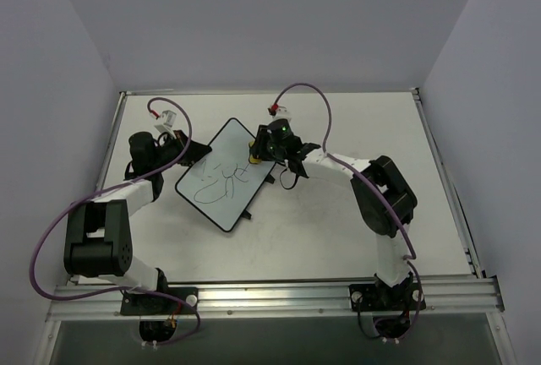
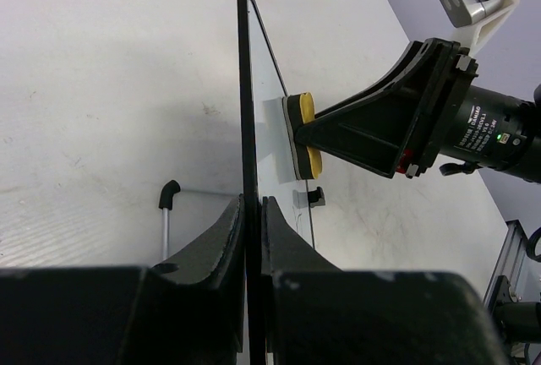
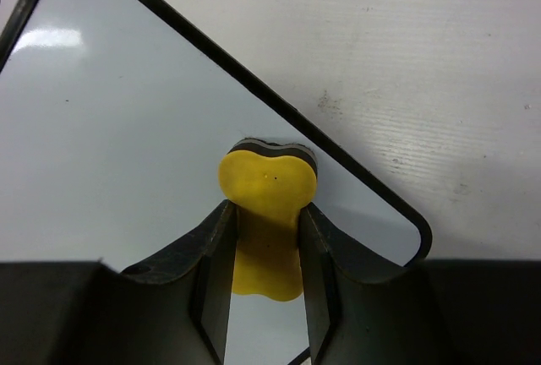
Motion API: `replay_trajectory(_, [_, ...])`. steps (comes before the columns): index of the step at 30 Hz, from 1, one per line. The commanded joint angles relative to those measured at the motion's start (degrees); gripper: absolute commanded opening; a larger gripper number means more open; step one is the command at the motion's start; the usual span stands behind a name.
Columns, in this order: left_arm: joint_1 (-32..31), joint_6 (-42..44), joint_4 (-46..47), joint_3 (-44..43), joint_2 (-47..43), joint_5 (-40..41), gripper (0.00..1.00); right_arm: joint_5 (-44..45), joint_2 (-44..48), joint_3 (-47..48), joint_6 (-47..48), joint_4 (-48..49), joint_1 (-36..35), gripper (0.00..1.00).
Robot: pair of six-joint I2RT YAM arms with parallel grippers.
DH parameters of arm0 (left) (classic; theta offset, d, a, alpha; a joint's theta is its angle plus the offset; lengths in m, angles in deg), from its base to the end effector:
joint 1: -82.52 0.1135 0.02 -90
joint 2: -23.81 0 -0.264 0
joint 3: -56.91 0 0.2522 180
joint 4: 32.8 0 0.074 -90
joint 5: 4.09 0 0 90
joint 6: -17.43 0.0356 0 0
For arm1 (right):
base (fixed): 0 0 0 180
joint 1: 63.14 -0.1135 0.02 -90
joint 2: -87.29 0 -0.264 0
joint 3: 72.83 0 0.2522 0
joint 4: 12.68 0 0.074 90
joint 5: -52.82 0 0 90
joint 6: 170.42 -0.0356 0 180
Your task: Erase the whiteboard
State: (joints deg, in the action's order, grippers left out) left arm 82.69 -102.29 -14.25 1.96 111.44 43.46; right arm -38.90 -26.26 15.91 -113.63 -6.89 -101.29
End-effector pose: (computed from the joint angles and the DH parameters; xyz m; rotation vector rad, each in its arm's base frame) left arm 0.3187 -0.0231 0.2166 0.0620 1.8720 -1.0296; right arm 0.3595 0.2838 0.2140 -0.1076 1.9972 0.8562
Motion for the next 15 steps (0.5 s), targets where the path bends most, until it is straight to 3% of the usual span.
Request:
replay_trajectory(1, [-1.75, 3.26, 1.52, -1.88, -1.15, -2.46, 0.02, -1.44, -0.61, -3.43, 0.34, -4.79, 1.59, 0.00])
replay_trajectory(15, [-1.83, 3.44, 1.35, -1.96, -1.06, -2.28, 0.02, -2.85, 1.15, -4.41, 0.78, -4.69, 2.56, 0.00])
